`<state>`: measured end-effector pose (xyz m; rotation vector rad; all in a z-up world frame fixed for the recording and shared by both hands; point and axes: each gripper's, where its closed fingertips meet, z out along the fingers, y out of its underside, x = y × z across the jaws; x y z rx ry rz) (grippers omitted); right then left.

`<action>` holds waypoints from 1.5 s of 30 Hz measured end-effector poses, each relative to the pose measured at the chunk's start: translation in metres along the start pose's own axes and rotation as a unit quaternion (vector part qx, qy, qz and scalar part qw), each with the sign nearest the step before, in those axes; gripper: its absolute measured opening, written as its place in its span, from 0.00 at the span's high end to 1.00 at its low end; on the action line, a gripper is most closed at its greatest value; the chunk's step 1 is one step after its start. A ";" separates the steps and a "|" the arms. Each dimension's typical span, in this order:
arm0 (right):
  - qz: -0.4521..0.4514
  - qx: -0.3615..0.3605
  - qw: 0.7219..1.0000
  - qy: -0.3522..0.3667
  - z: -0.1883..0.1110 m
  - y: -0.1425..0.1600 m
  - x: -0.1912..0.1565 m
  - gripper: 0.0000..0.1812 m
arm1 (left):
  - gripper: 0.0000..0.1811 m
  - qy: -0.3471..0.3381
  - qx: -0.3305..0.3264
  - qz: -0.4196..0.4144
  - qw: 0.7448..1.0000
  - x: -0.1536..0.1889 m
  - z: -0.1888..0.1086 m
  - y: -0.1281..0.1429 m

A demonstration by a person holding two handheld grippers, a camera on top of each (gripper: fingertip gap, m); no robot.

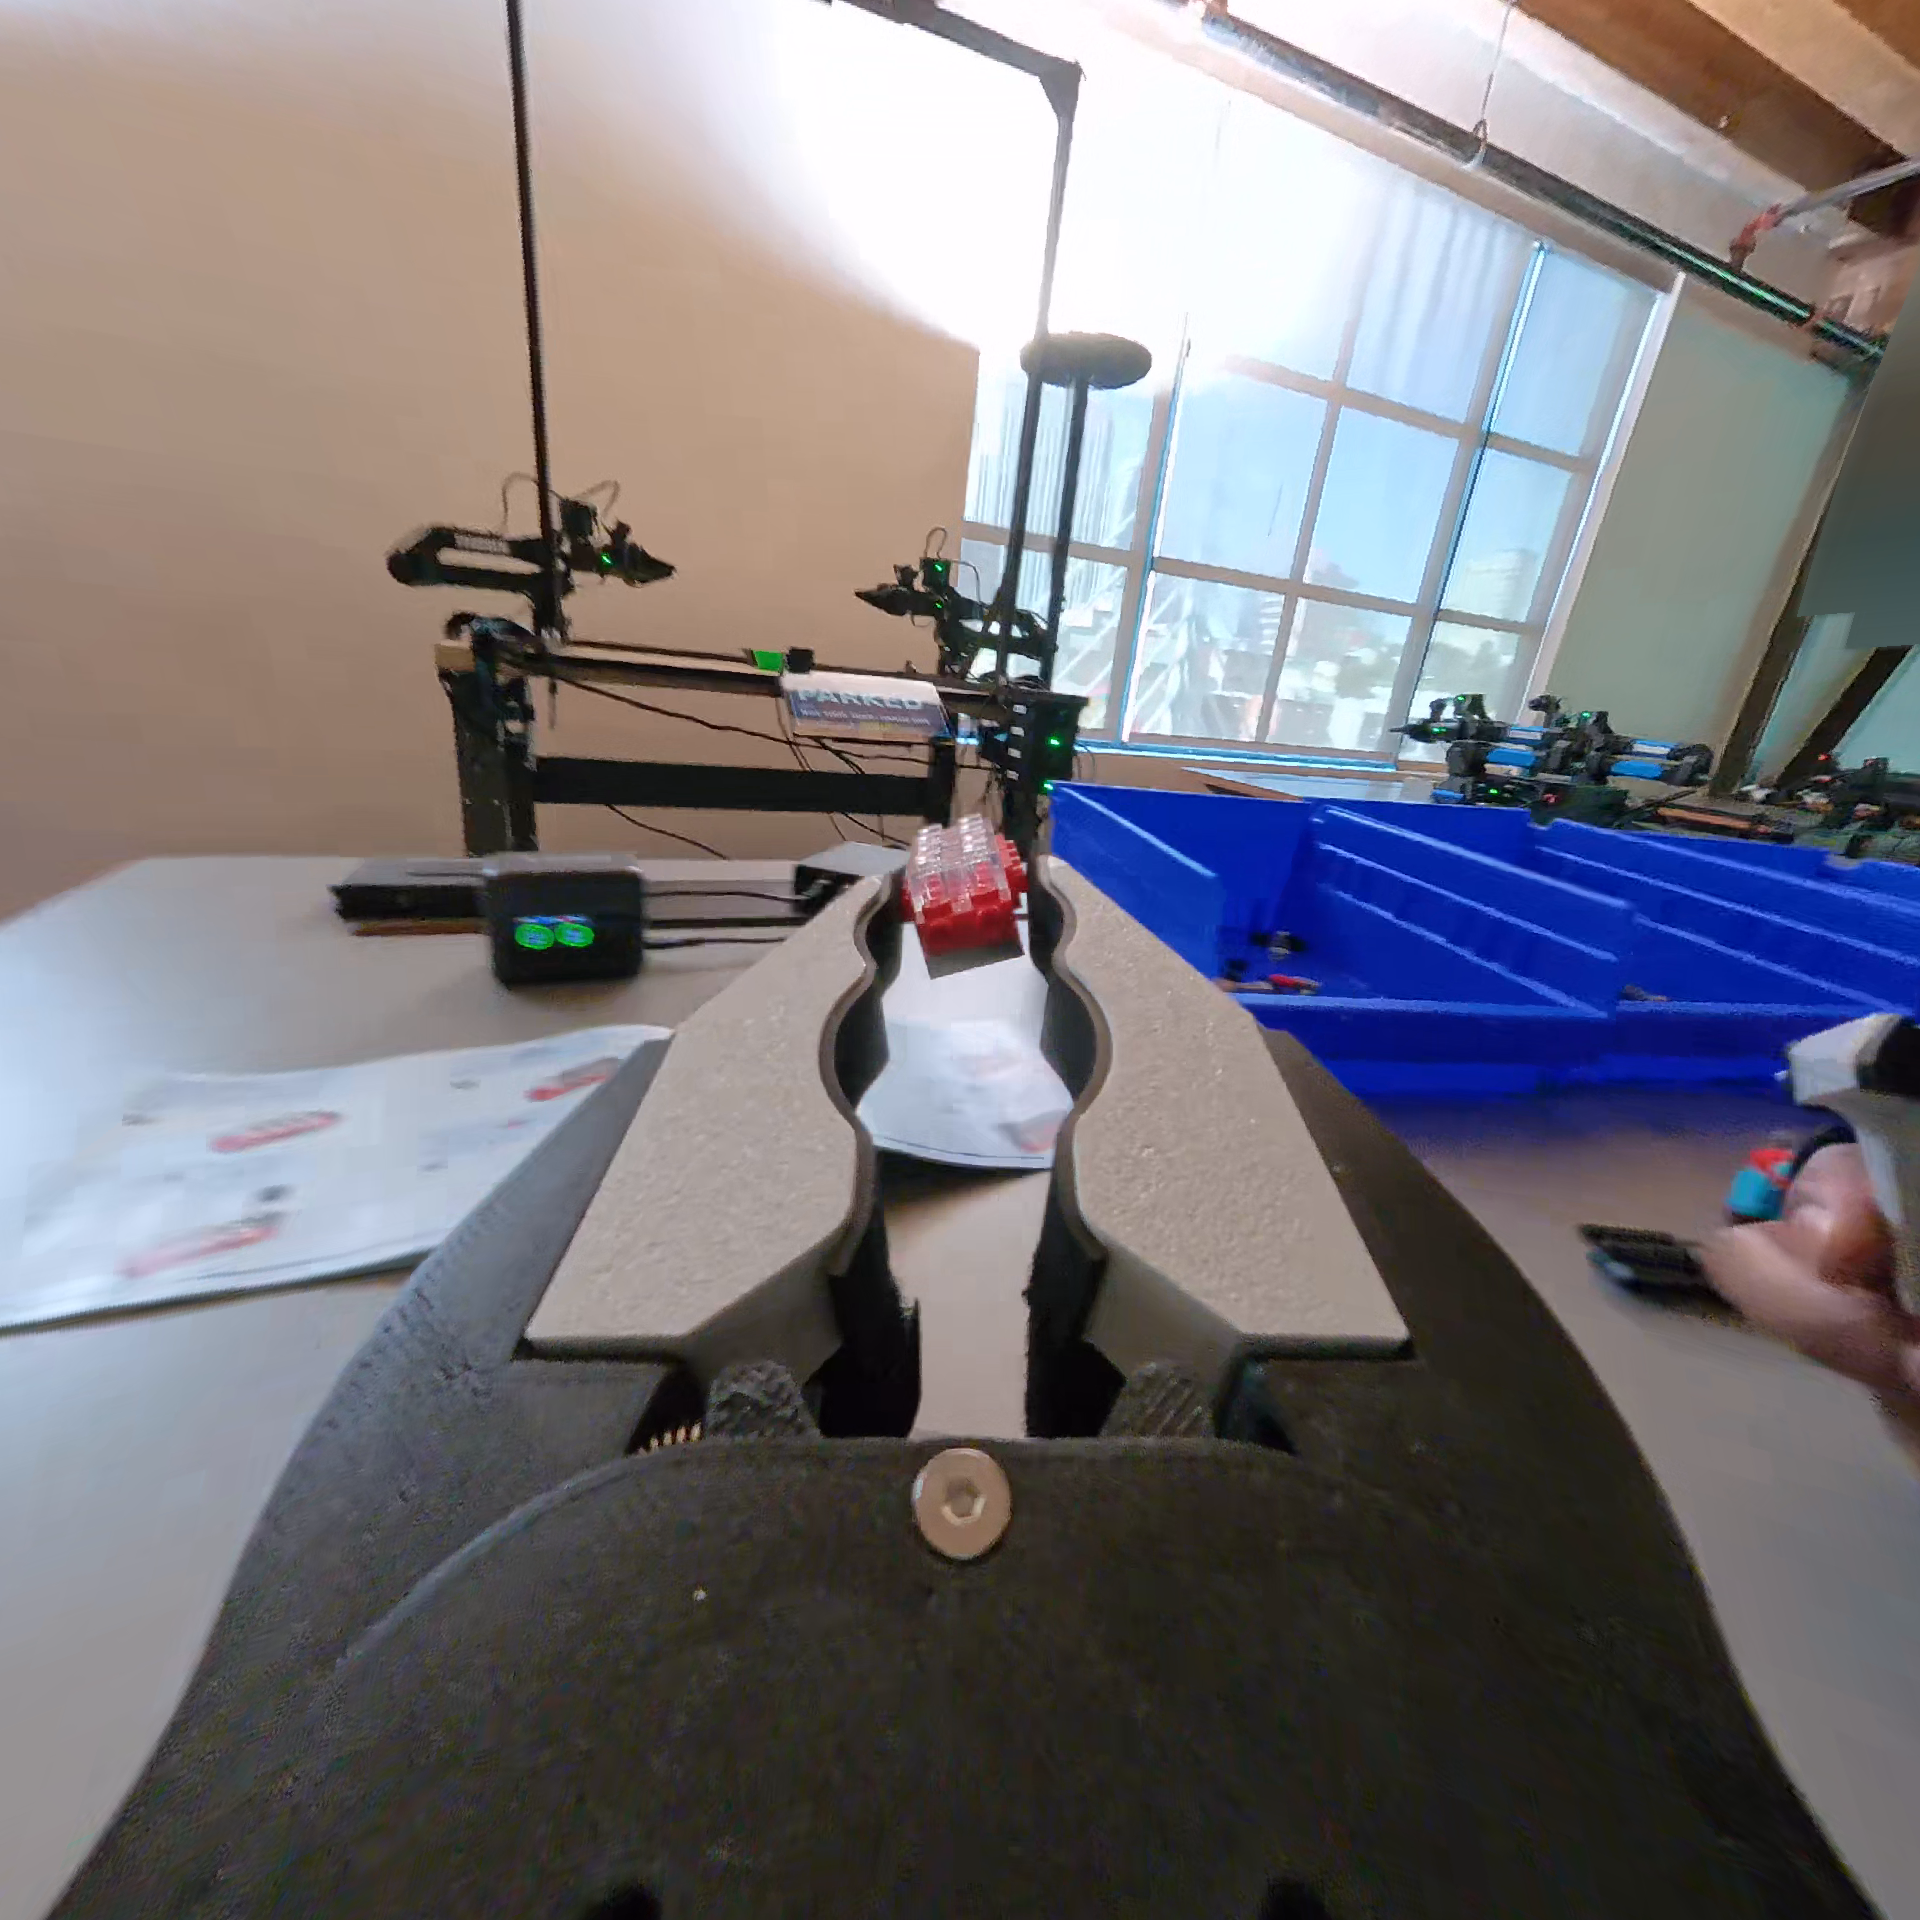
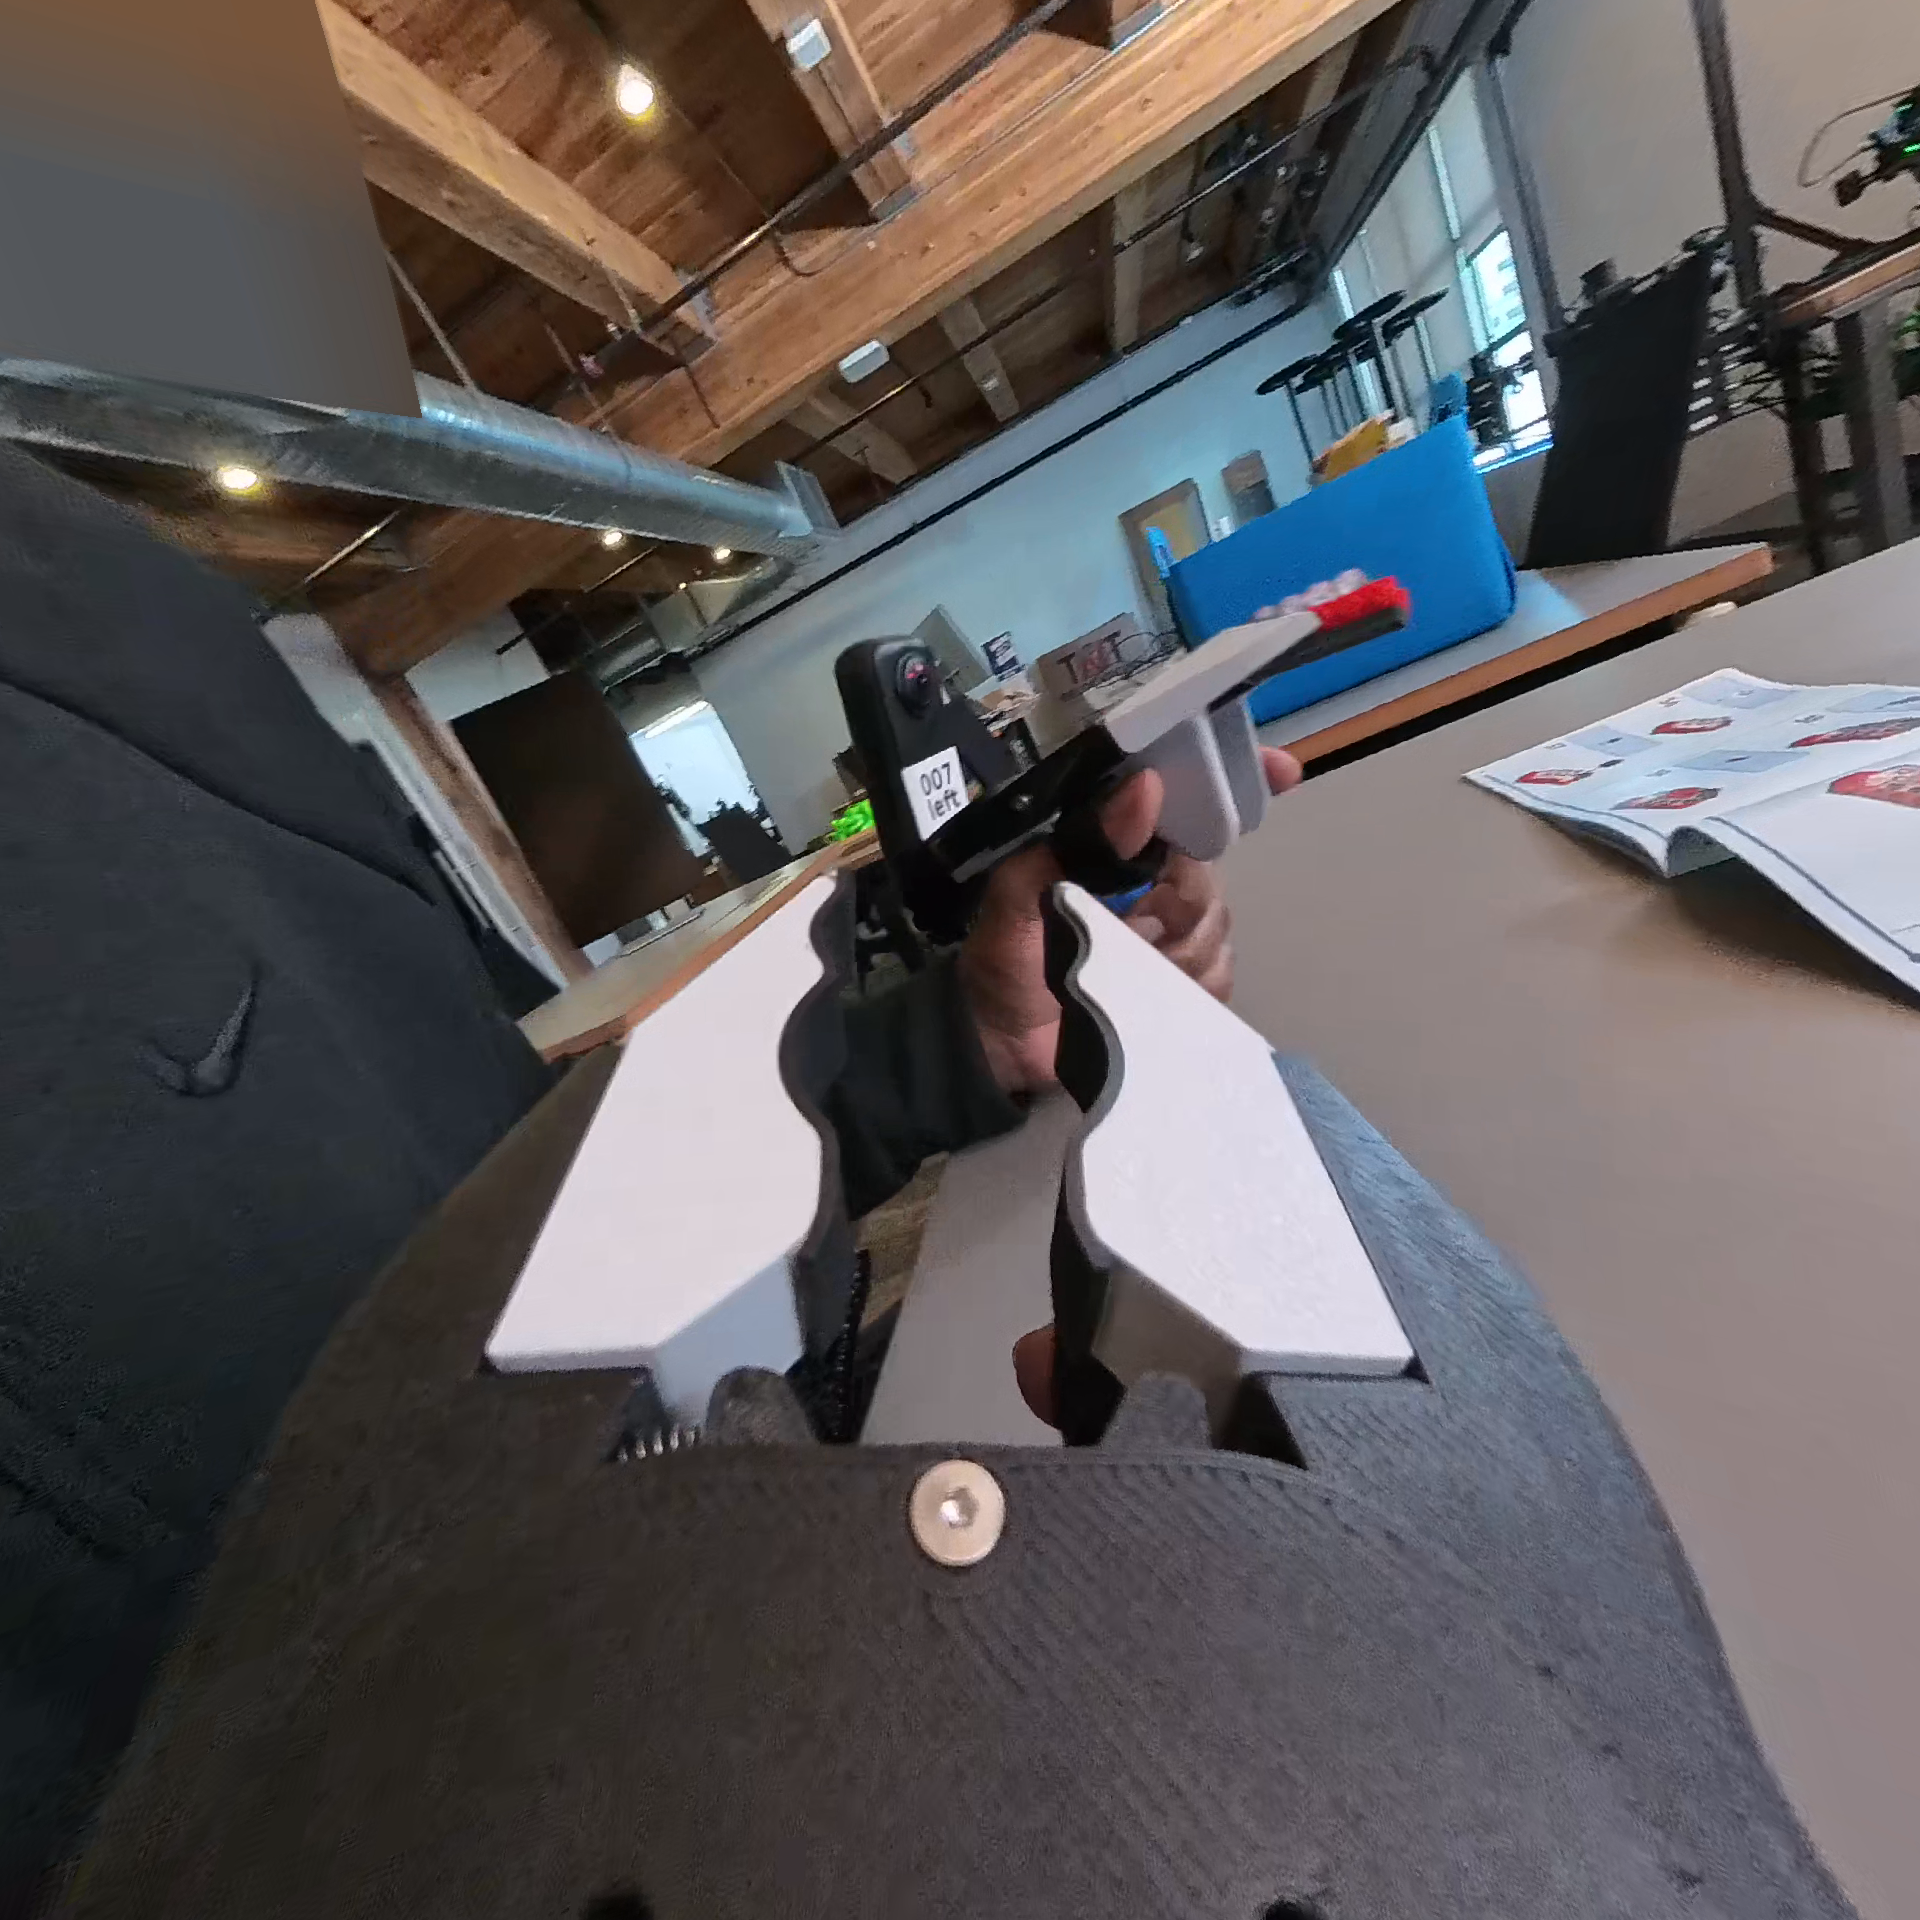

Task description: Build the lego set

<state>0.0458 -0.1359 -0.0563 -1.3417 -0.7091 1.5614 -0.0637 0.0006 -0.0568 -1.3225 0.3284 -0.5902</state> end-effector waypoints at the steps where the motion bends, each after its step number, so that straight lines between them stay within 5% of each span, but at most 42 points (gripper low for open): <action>1: -0.003 -0.004 1.000 -0.010 -0.007 0.001 -0.007 0.80 | 0.87 0.004 -0.005 -0.009 1.000 0.017 0.004 0.002; 7: 0.005 -0.020 0.998 -0.051 -0.046 0.005 -0.039 0.81 | 0.87 -0.001 -0.037 -0.046 0.998 0.090 0.028 0.021; 16: 0.035 -0.006 0.998 -0.052 -0.125 -0.017 -0.049 0.81 | 0.87 -0.056 -0.071 -0.015 0.996 0.155 0.048 0.051; 23: 0.047 -0.007 0.997 -0.064 -0.177 -0.025 -0.062 0.82 | 0.87 -0.107 -0.102 0.101 0.984 0.168 0.055 0.062; 28: 0.029 -0.013 0.996 -0.085 -0.196 -0.024 -0.078 0.83 | 0.87 -0.128 -0.103 0.089 0.982 0.160 0.054 0.061; 45: -0.001 -0.036 0.996 -0.087 -0.199 -0.007 -0.071 0.83 | 0.87 -0.132 -0.199 0.113 0.965 0.158 0.066 0.096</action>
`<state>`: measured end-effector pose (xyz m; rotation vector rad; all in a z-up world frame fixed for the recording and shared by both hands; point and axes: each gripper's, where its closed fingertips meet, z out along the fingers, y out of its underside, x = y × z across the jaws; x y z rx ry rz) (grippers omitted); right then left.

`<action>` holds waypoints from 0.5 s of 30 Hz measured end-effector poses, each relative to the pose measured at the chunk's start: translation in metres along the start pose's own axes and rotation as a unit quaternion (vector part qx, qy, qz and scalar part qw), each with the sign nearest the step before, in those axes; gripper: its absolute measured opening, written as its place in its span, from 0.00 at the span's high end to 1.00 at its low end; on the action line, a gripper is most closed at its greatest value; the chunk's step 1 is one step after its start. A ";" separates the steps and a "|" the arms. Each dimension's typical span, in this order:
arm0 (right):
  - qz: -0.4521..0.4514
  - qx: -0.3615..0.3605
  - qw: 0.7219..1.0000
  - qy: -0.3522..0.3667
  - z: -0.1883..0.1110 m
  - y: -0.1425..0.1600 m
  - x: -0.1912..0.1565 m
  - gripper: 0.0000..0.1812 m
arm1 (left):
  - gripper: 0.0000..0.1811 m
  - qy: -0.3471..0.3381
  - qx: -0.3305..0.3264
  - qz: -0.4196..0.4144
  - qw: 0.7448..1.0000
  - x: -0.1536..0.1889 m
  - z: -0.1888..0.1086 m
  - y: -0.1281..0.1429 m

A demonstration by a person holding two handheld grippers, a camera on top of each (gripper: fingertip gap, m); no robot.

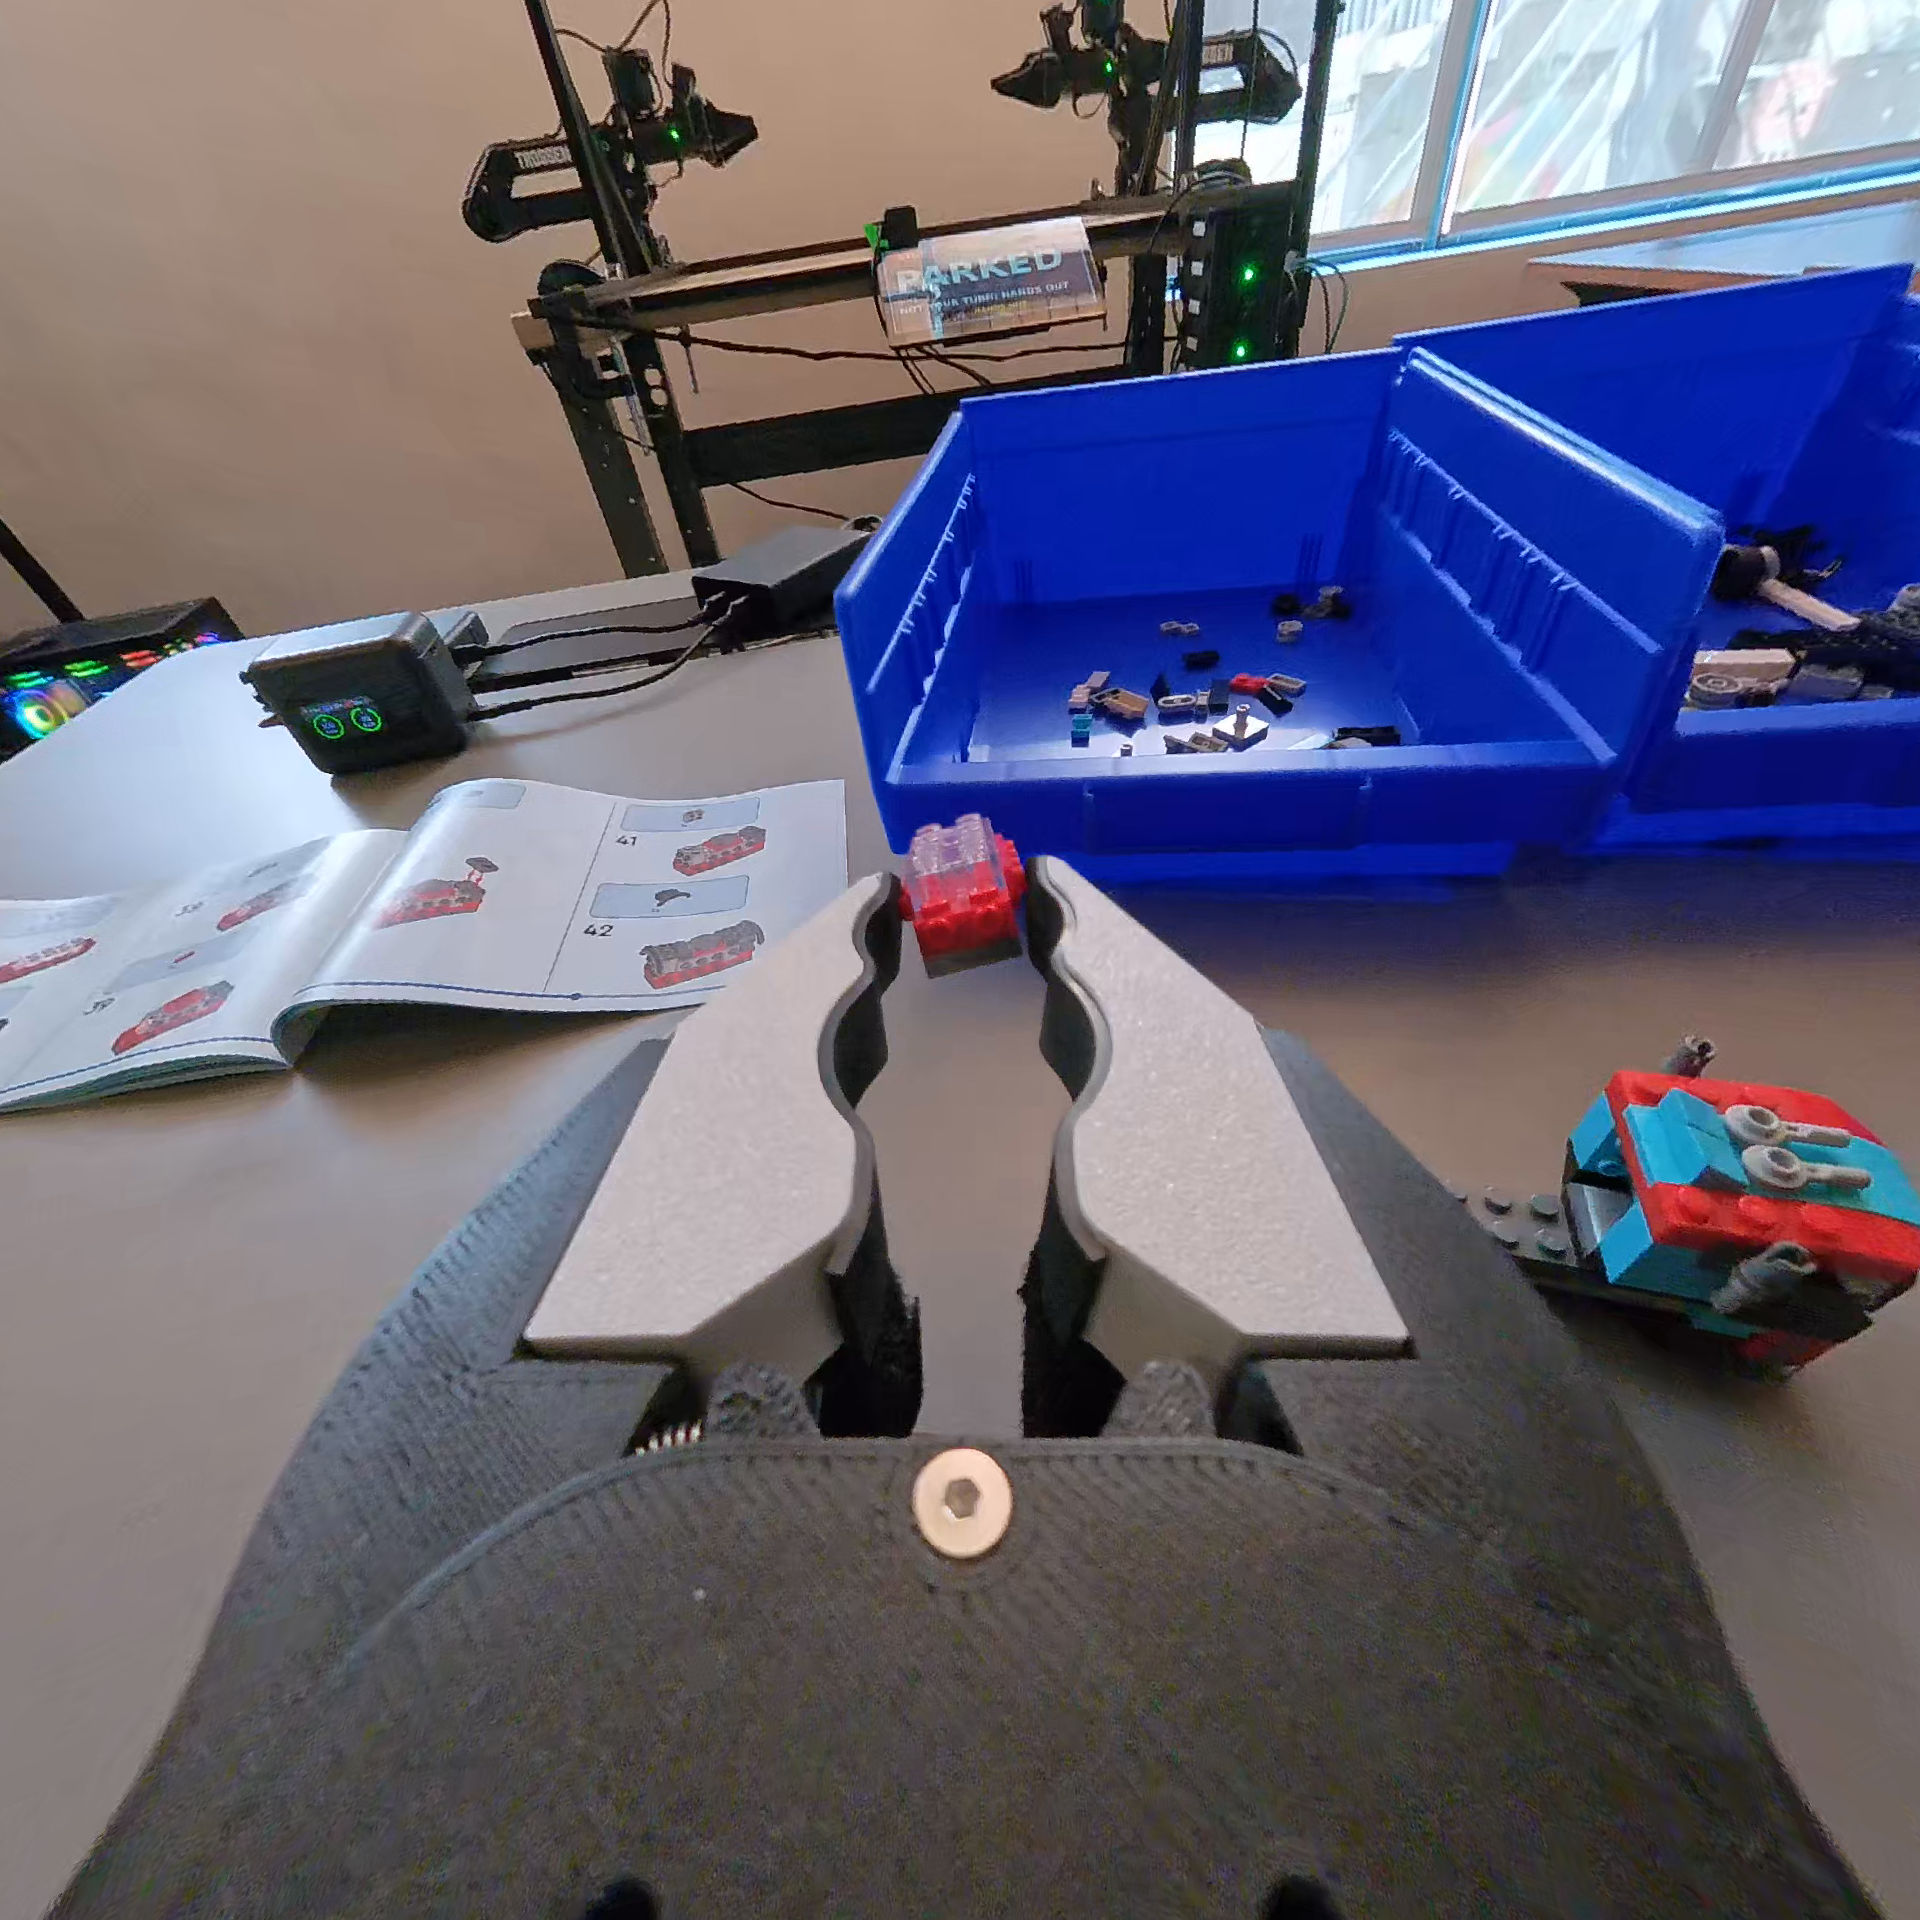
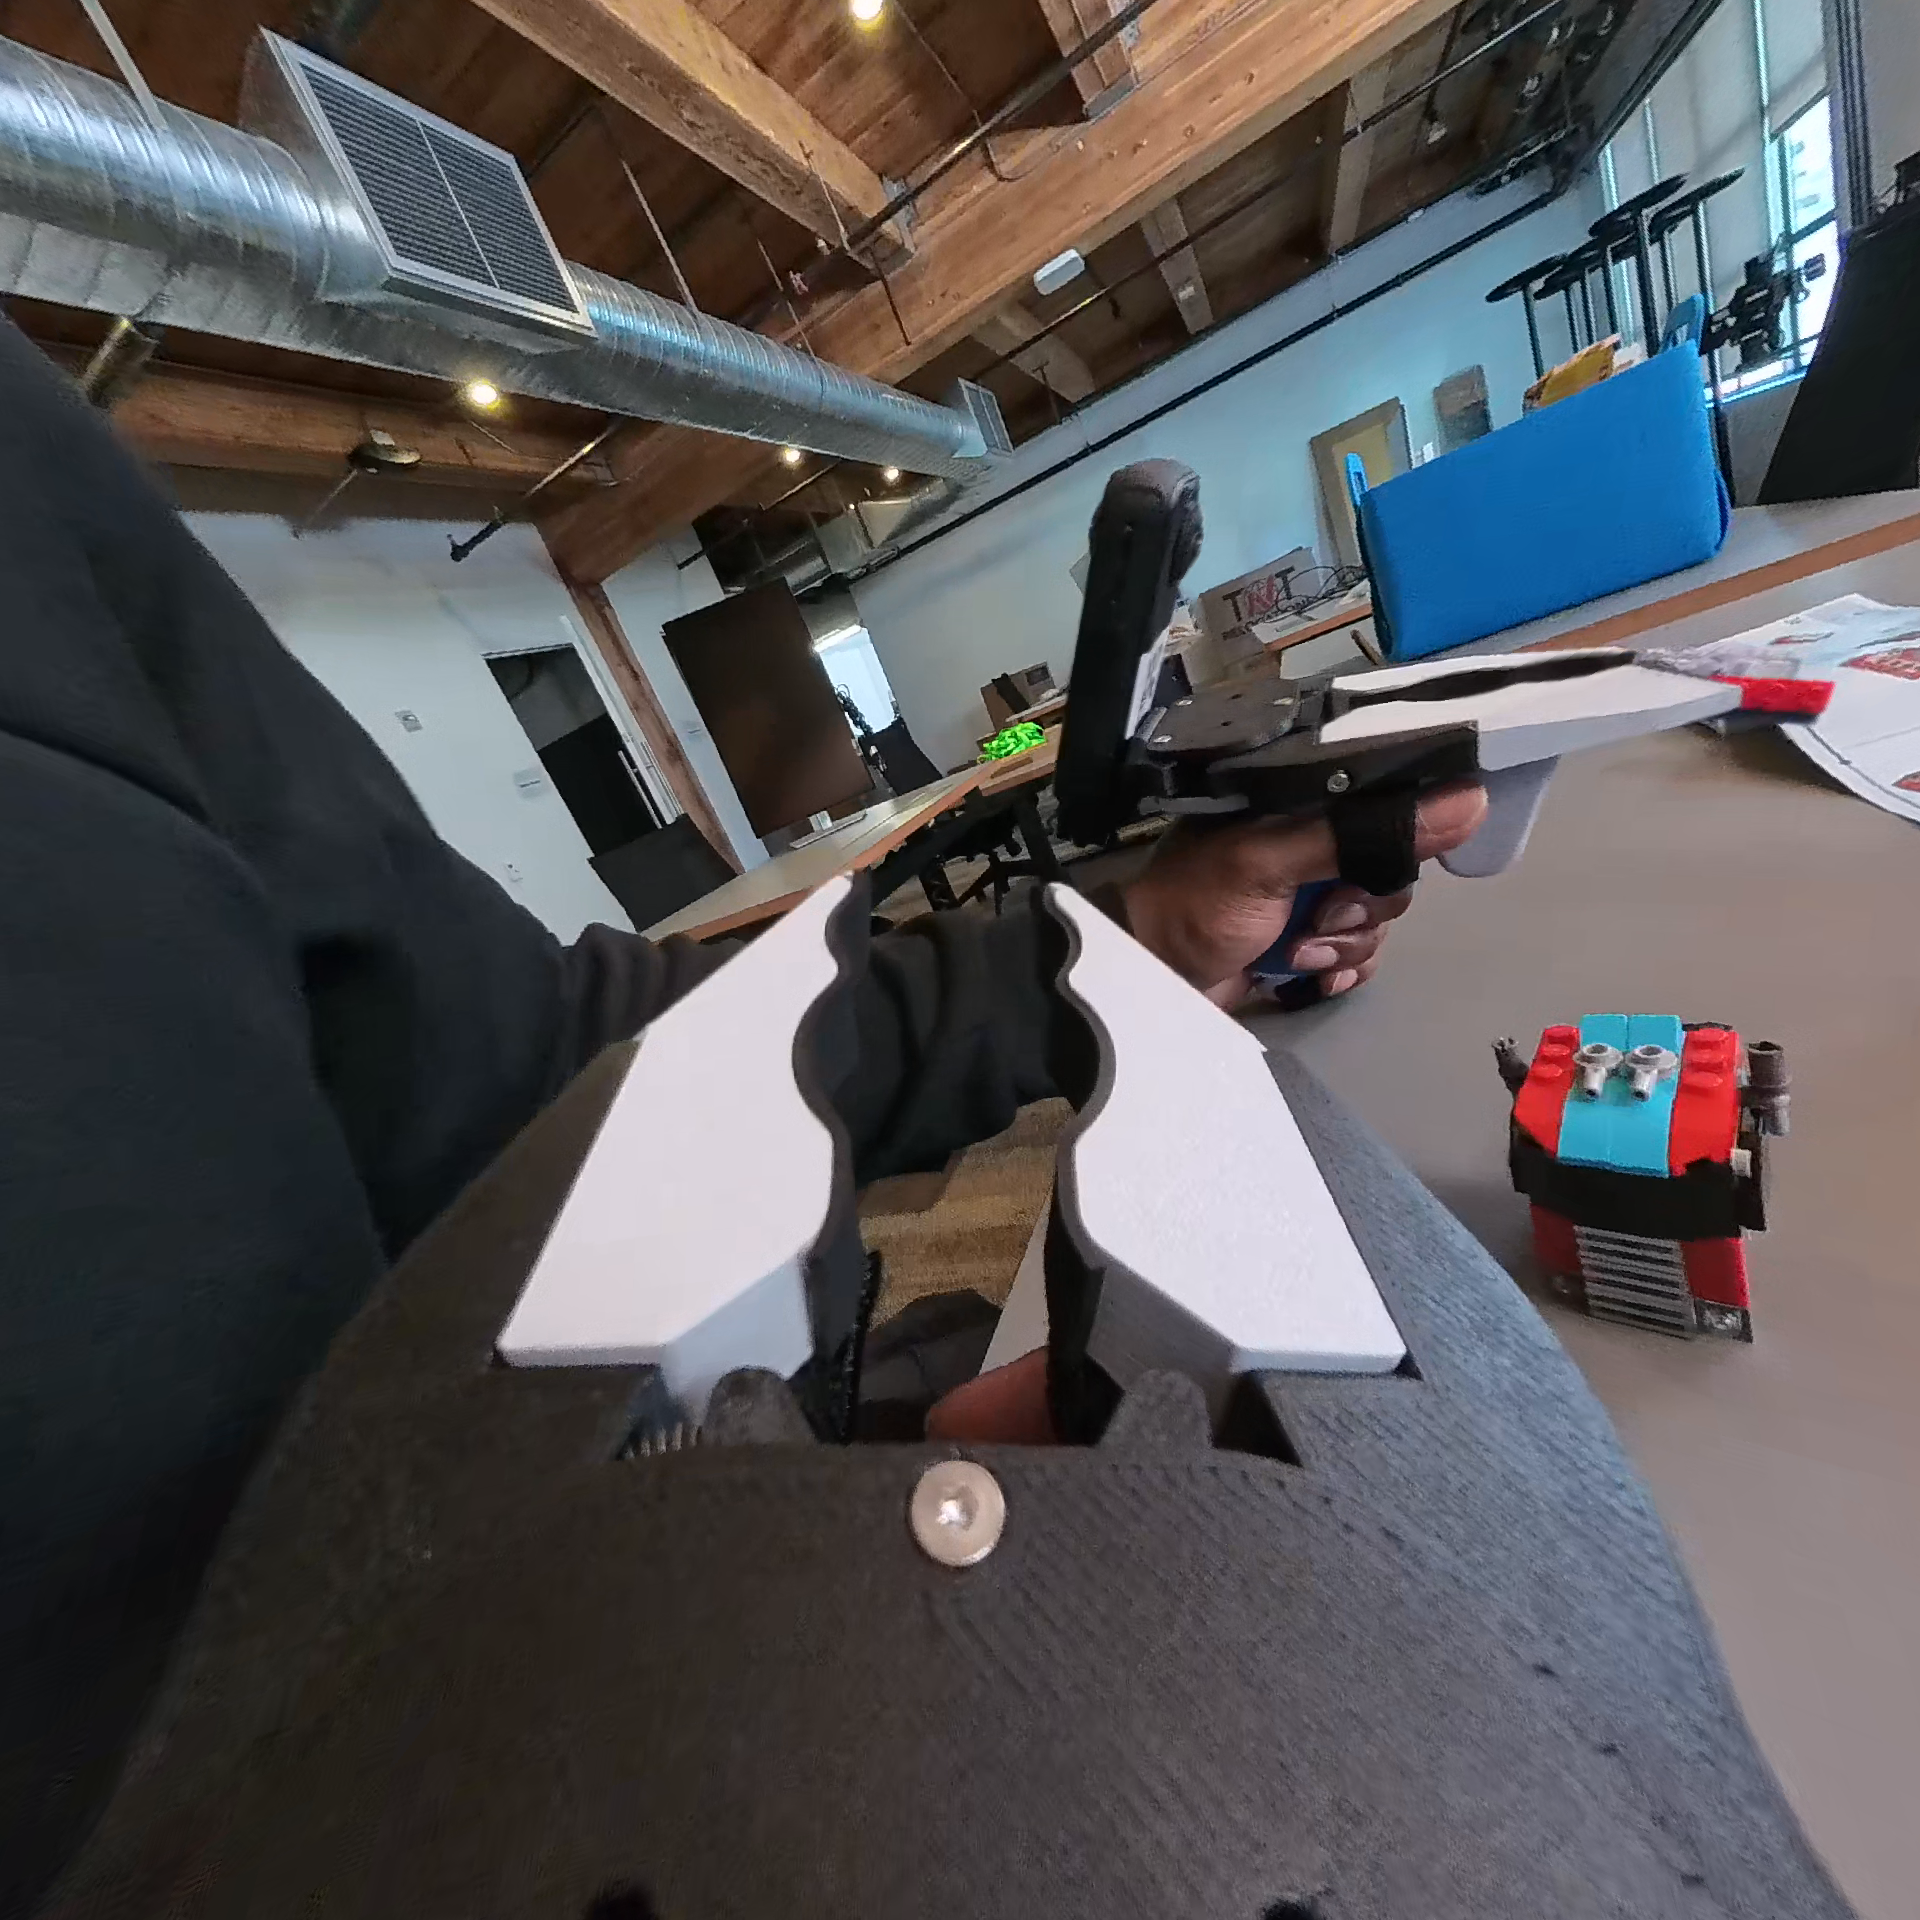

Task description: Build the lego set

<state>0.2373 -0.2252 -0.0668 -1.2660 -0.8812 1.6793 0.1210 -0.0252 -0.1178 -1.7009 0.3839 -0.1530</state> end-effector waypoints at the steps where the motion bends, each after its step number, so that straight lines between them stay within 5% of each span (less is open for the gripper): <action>1: -0.001 0.000 1.000 0.000 0.000 0.001 0.000 0.83 | 0.87 0.002 -0.004 0.002 1.000 0.001 0.001 0.001; 15: 0.043 -0.003 0.996 0.082 -0.023 -0.006 0.024 0.83 | 0.87 0.002 -0.041 0.009 0.999 0.003 0.011 0.018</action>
